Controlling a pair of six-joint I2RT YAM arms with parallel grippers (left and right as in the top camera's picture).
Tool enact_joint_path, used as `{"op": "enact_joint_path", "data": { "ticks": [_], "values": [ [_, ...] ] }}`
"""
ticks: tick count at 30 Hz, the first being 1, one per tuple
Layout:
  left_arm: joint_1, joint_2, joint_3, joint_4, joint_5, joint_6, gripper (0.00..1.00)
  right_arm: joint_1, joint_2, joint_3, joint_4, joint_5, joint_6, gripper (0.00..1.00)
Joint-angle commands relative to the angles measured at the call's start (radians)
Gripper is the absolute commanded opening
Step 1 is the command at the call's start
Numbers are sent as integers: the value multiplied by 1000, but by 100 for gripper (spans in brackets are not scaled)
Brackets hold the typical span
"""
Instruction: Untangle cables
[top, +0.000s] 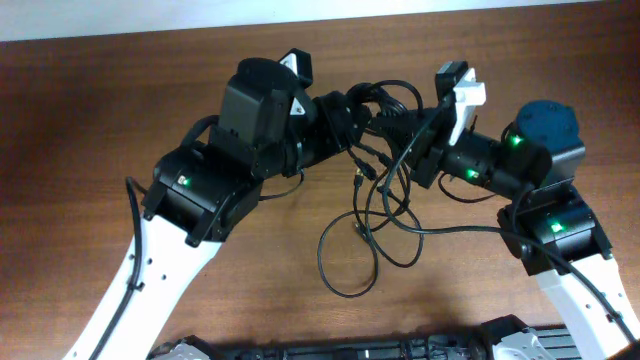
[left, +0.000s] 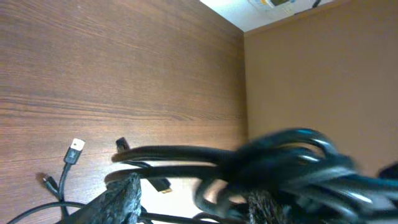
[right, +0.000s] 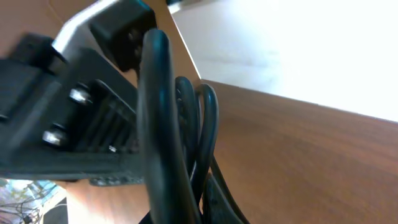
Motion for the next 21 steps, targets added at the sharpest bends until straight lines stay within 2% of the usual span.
{"op": "enact_joint_path", "data": {
  "ticks": [1,21],
  "values": [
    [-3,15,16,-1,-52,-29,53,15,-13,13,37,-71,9,4],
    [-3,19,16,22,-46,-66,36,15,-13,13,33,-78,9,4]
  ]
}}
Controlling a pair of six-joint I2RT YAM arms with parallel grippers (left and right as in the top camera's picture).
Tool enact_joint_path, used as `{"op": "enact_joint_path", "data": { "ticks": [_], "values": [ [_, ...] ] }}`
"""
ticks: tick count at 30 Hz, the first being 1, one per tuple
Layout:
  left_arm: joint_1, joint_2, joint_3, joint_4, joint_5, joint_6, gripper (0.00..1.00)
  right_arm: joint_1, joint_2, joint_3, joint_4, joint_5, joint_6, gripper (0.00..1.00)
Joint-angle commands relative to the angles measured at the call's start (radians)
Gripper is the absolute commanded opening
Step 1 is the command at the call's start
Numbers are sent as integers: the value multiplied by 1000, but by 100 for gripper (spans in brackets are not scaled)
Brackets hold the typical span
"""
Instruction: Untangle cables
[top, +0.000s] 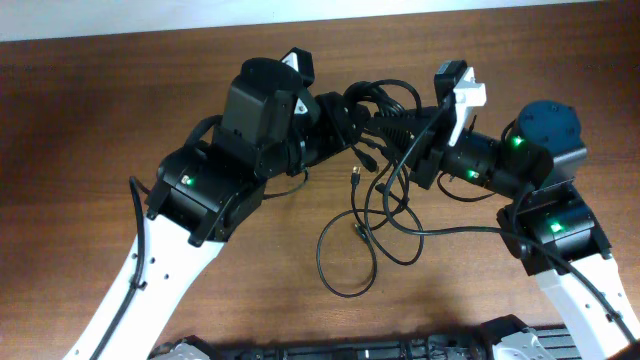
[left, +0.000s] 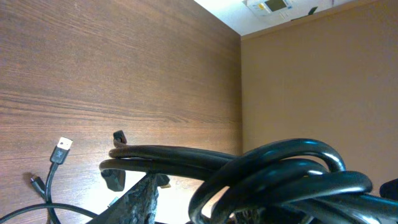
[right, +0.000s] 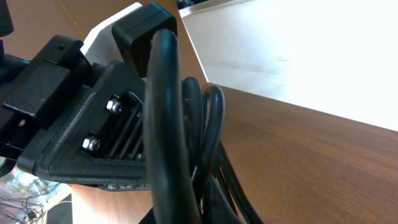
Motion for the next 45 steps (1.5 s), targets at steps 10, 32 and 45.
{"op": "enact_joint_path", "data": {
  "ticks": [10,32,45],
  "values": [
    [6,16,16,0,-53,-15,12,12,-7,13,14,-51,31,4],
    [7,16,16,-3,-158,602,0,11,-3,13,-196,148,-22,63],
    [6,16,16,-71,-202,710,0,12,-3,13,-232,164,-56,55]
  ]
}}
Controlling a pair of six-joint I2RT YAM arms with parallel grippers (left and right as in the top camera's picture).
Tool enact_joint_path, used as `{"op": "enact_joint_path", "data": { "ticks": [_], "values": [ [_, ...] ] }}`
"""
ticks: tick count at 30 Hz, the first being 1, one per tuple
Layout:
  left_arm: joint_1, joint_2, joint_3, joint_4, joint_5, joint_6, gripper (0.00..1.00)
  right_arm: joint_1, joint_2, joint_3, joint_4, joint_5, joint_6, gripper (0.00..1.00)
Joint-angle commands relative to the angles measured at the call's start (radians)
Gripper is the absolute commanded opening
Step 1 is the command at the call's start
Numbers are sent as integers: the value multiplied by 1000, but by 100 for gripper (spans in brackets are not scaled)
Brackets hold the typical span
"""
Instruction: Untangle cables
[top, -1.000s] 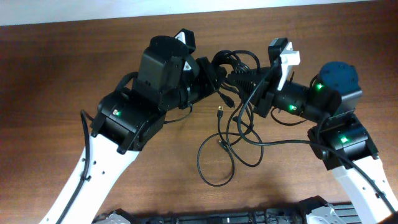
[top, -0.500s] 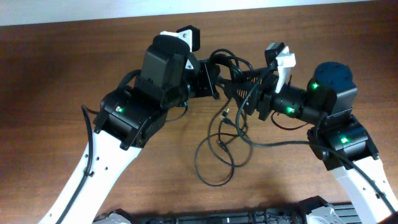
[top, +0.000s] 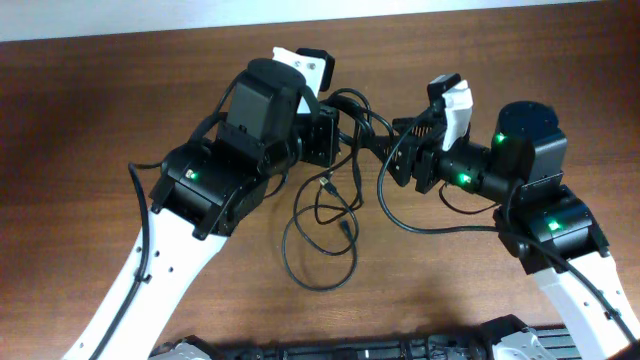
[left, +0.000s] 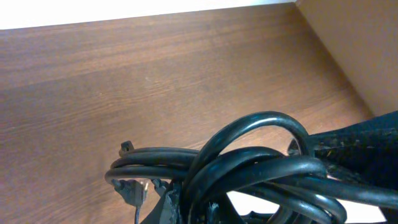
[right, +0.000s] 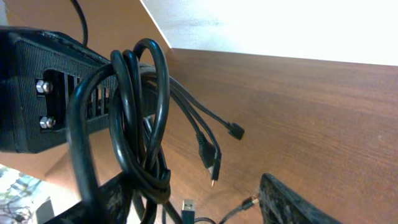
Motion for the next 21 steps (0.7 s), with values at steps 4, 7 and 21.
{"op": "enact_joint_path", "data": {
  "ticks": [4,7,21],
  "values": [
    [3,0,11,0,17,28,0,6,-12,13,2,18,-19,46],
    [3,3,11,0,39,27,0,6,-12,13,0,11,-20,36],
    [3,31,11,9,90,16,0,6,-12,13,3,-19,-39,36]
  ]
}}
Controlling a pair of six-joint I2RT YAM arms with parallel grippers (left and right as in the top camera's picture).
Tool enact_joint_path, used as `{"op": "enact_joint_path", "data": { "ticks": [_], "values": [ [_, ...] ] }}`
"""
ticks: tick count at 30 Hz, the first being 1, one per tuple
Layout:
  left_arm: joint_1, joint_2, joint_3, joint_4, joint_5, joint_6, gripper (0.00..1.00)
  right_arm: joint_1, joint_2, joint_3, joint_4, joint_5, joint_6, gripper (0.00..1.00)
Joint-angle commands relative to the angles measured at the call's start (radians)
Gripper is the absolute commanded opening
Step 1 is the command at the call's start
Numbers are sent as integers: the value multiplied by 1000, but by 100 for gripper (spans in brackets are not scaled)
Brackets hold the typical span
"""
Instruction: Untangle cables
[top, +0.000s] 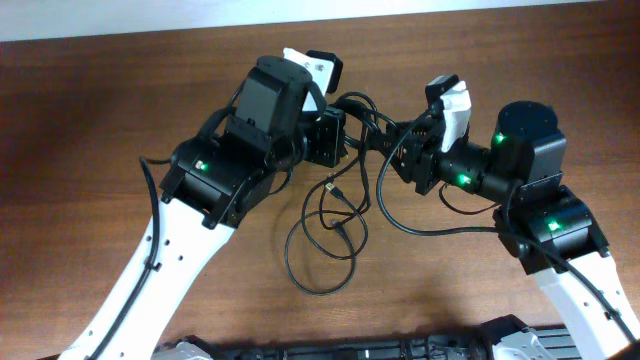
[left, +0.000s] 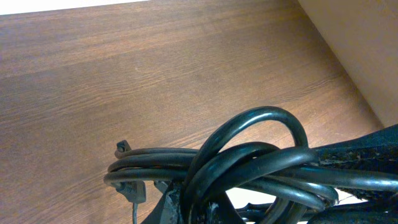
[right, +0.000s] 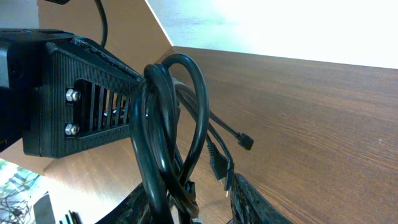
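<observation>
A knotted bundle of black cables (top: 362, 118) hangs above the wooden table between both grippers. My left gripper (top: 338, 138) is shut on the bundle, whose thick loops (left: 249, 158) fill the left wrist view above its fingertips (left: 169, 205). My right gripper (top: 405, 158) faces it from the right, open, with the loops (right: 163, 143) hanging between its fingers (right: 249, 199), close to the left one. Thin cable ends with plugs (right: 245, 142) dangle from the bundle. Loose loops (top: 318, 262) trail down onto the table.
The brown table (top: 90, 120) ends at a white wall along the far edge. A small connector (top: 330, 185) hangs under the bundle. Black equipment (top: 400, 350) lines the near edge. Both arm bodies crowd the middle.
My right gripper's fingers stand closer together around the loops than before. The left gripper and the bundle sit slightly further right. The left grip is unchanged.
At first both grippers were pressed close on the bundle right of the table's middle. Then the bundle and trailing loops stood further left, the right fingers wide apart around the loops. Now those fingers are narrower, and the left still holds.
</observation>
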Motion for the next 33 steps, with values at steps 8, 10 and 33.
{"op": "enact_joint_path", "data": {
  "ticks": [8,10,33],
  "values": [
    [2,-1,11,40,108,8,0,5,-12,13,4,-20,-14,20],
    [2,-1,11,40,107,8,0,5,-12,13,4,-20,-14,6],
    [69,0,11,-56,-155,-587,0,5,-12,13,4,-12,-10,4]
  ]
}}
